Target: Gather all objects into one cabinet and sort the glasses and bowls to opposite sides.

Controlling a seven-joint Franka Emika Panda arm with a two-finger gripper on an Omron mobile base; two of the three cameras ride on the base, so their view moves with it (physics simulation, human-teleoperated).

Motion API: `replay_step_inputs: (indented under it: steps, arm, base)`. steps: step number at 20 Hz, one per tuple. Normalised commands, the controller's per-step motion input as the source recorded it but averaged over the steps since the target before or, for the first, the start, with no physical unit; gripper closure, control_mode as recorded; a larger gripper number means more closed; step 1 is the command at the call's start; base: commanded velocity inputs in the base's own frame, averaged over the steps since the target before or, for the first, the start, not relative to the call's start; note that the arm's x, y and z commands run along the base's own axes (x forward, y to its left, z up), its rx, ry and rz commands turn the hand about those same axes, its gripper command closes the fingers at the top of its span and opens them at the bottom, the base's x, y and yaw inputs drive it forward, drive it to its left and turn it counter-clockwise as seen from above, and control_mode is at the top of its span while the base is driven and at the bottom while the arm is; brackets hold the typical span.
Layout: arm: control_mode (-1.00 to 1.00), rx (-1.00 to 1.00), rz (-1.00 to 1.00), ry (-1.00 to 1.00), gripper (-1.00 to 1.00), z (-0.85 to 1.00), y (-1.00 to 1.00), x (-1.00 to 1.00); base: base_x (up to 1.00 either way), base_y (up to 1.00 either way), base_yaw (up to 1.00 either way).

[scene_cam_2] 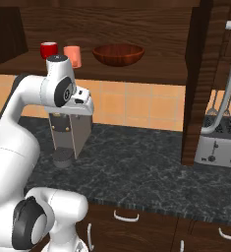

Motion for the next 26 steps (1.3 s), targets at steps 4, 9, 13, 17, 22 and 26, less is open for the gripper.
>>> replay_step_inputs:
  steps: [4, 9, 13, 17, 22, 26]
  arm:
    - [1.00, 0.00, 0.00, 0.00, -1.00, 0.00, 0.00, 0.00]
    - [1.00, 0.00, 0.00, 0.00, -1.00, 0.00, 0.00, 0.00]
    - [1.00, 0.00, 0.00, 0.00, -1.00, 0.00, 0.00, 0.00]
    - [1.00, 0.00, 0.00, 0.00, -1.00, 0.00, 0.00, 0.00]
    - [1.00, 0.00, 0.00, 0.00, -1.00, 0.00, 0.00, 0.00]
    - [1.00, 0.00, 0.00, 0.00, -1.00, 0.00, 0.00, 0.00]
  base:
    - [0.00, 0.00, 0.00]
    - [-0.04, -0.09, 0.05]
    - [-0.15, -0.33, 0.21]
    - [-0.25, -0.36, 0.30]
    - [-0.69, 0.01, 0.04]
    - [-0.48, 0.02, 0.12]
